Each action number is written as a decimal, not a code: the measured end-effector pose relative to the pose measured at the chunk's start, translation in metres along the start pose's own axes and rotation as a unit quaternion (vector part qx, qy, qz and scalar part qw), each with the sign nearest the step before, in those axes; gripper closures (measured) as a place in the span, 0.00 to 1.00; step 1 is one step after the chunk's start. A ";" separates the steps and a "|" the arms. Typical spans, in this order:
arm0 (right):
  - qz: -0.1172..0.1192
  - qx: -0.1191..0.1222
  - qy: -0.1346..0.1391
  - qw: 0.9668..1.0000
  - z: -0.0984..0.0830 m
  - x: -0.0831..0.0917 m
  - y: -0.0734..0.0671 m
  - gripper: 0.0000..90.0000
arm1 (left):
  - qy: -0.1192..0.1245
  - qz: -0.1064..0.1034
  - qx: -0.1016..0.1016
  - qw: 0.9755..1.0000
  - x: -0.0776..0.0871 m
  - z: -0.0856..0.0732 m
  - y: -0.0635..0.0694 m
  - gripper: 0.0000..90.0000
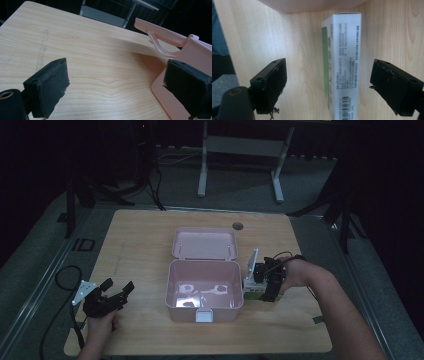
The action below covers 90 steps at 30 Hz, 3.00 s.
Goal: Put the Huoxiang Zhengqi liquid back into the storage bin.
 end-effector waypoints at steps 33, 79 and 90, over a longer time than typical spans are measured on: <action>0.047 0.005 -0.035 0.998 -0.018 -0.044 0.023 0.68 | -0.003 -0.001 -0.002 1.000 -0.001 0.000 -0.001 0.07; -0.007 -0.014 -0.045 0.999 0.032 0.122 -0.018 0.69 | 0.000 0.009 0.001 1.000 -0.001 0.000 -0.002 0.07; -0.007 -0.003 -0.036 0.999 0.072 0.141 -0.018 0.69 | 0.001 0.010 0.001 1.000 -0.002 0.000 -0.002 0.07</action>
Point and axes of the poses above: each handheld gripper's, and its own axes: x roughly backward along the jaws, z roughly out of its top, y roughly to its right, the point moved 1 cm from there along -x, roughly forward along the jaws, and after that the axes turned 13 degrees about x, right-handed, at the moved point
